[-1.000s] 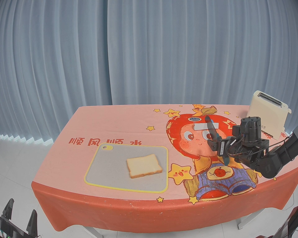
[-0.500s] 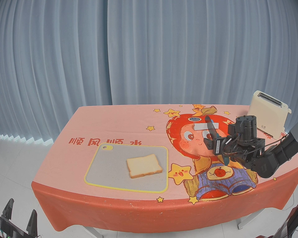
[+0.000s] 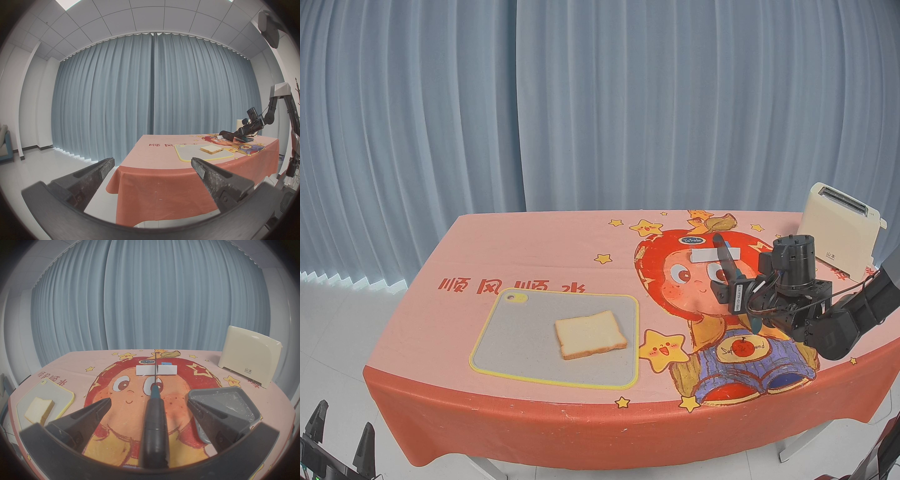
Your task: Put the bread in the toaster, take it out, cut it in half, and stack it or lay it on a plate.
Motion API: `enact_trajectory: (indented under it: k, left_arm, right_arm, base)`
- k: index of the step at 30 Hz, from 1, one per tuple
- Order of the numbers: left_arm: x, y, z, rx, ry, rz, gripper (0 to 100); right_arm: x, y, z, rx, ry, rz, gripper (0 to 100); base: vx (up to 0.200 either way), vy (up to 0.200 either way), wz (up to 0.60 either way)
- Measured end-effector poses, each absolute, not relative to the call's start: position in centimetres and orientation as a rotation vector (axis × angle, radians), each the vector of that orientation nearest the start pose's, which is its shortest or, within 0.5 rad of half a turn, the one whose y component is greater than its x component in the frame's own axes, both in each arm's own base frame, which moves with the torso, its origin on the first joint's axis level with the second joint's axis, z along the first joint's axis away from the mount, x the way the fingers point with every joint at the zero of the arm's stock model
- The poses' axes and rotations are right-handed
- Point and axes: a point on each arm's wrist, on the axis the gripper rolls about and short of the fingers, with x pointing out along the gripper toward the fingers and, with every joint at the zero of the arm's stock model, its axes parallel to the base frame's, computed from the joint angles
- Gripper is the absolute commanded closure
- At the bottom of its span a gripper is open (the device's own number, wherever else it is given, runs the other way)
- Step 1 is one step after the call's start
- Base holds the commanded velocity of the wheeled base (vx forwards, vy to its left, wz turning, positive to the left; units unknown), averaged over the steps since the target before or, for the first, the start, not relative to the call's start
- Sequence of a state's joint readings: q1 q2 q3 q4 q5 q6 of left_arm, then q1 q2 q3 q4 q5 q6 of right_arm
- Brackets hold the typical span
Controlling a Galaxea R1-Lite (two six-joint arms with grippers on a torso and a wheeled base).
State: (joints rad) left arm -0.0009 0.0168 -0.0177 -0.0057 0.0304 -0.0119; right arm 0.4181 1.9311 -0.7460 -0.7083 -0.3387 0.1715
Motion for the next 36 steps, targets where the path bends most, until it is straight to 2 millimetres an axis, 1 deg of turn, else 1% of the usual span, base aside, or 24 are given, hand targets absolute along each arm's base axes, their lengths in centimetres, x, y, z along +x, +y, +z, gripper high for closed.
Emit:
enact_trajectory:
  k: [21, 22, 36]
  left_arm:
    - [-2.28, 0.07, 8.13, -0.012, -0.007, 0.030, 0]
    - [-2.28, 0.07, 8.13, -0.012, -0.007, 0.029, 0]
    - [-2.28, 0.07, 8.13, -0.012, -0.007, 0.030, 0]
  right_arm:
    - [30.53, 12.41, 9.82, -0.006, 0.458, 0.030, 0]
    - [30.52, 12.43, 9.82, -0.007, 0.458, 0.030, 100]
    - [30.35, 12.61, 10.09, -0.003, 0.450, 0.036, 100]
  base:
    - [0.000, 0.000, 0.00]
    - [0.000, 0.000, 0.00]
    - [0.000, 0.000, 0.00]
